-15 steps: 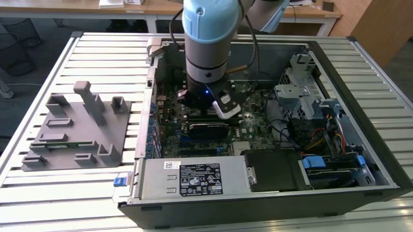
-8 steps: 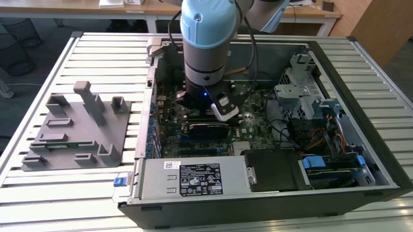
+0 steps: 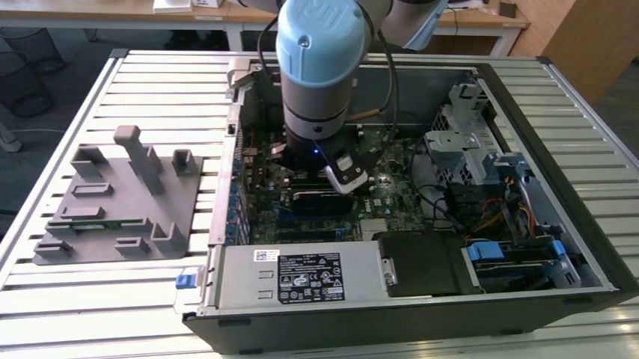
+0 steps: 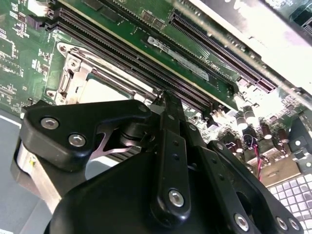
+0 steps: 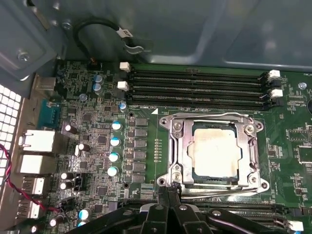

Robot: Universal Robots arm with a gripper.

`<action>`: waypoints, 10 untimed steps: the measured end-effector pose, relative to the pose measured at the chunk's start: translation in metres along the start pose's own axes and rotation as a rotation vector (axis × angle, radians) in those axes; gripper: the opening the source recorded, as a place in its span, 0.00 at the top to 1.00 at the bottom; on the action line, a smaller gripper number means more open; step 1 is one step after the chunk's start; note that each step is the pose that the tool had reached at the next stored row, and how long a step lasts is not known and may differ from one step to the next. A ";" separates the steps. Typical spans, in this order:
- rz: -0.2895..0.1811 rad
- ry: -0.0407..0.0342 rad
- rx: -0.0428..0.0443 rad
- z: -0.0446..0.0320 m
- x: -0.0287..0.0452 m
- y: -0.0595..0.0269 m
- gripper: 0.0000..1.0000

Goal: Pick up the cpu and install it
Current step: 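Install the second cpu locking lever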

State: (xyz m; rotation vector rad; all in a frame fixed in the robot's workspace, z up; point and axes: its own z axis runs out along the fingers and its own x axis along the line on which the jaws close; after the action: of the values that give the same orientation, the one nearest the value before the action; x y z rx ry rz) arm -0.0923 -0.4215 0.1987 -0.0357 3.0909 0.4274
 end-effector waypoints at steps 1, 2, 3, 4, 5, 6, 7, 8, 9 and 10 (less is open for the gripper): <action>0.000 -0.0001 -0.0045 -0.0001 0.0001 -0.0007 0.89; 0.000 -0.0002 -0.0084 0.0001 0.0002 -0.0011 0.89; 0.000 -0.0003 -0.0121 0.0005 0.0003 -0.0013 0.89; 0.000 -0.0004 -0.0161 0.0010 0.0004 -0.0015 0.89; 0.000 -0.0004 -0.0202 0.0014 0.0005 -0.0016 0.89; 0.001 -0.0005 -0.0243 0.0019 0.0006 -0.0017 0.89; 0.001 -0.0006 -0.0282 0.0024 0.0008 -0.0019 0.89; 0.001 -0.0007 -0.0321 0.0029 0.0009 -0.0020 0.89; 0.001 -0.0009 -0.0365 0.0034 0.0009 -0.0022 0.89; 0.001 -0.0010 -0.0404 0.0039 0.0010 -0.0025 0.89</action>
State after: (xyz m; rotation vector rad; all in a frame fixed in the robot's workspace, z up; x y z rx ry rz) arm -0.0932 -0.4228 0.1942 -0.0350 3.0812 0.4898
